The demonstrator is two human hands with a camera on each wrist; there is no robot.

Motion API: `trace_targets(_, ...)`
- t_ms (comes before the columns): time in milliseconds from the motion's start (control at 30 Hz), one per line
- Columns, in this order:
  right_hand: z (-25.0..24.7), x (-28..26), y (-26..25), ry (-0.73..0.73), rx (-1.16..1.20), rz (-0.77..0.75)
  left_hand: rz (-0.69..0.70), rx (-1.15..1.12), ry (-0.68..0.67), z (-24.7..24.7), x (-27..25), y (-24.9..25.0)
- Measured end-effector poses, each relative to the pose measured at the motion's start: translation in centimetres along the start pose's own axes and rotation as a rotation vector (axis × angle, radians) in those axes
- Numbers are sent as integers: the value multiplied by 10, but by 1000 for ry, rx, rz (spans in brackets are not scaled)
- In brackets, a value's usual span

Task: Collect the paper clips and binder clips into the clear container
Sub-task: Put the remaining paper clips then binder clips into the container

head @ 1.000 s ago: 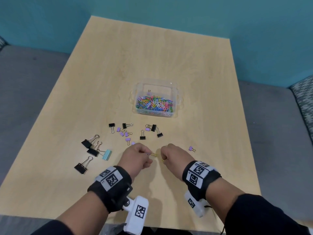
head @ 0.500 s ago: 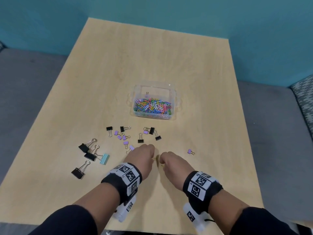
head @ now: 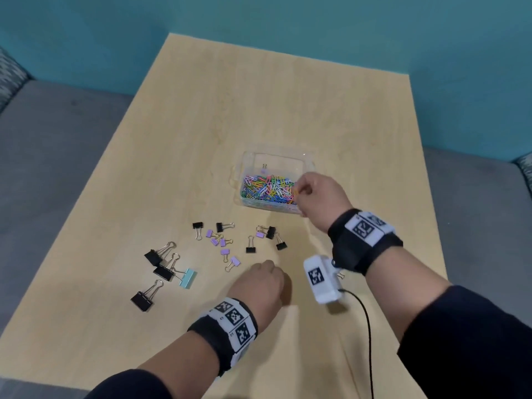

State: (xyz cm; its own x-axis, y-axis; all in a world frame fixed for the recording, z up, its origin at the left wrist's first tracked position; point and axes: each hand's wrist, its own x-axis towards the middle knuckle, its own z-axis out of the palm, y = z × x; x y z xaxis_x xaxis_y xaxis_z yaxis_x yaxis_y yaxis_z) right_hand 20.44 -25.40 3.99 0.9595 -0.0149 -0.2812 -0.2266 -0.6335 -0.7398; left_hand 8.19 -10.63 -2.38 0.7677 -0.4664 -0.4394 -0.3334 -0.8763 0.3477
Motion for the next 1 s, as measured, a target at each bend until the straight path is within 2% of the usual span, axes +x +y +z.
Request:
trace_targets(133,-5,24,-19,-30,-223,-80,23,-107,-4,-2,-3,3)
trace_targets(267,-18,1,-2,54,-357,-126,-134,-481,111,-24,5,-9)
trace_targets(367,-19,-37,37,-63,-453,-37,-290,-759,296,-58,30,-25)
trace_targets(467,-13,-79,72,-229,-628,89,-373,-875,457,-100,58,-39)
trace_targets(533,-5,-99,90,-256,-644,118,-374,-923,491,-123,77,-42)
trace_targets(600,4,-109,102,-243,-622,99,-343,-1018,465,-138,90,-38)
trace_targets(700,15,-111,111,-195,-639,39,-313,-935,432,-146,93,-37)
trace_targets(800,15,-107,111,-166,-616,52,-314,-939,524,-148,72,-49)
trace_targets(900,11,-103,109,-140,-588,66,-378,-891,597,-137,28,-78)
trace_targets(1000,8,-98,107,-116,-559,80,-489,-771,599,-114,-31,-114)
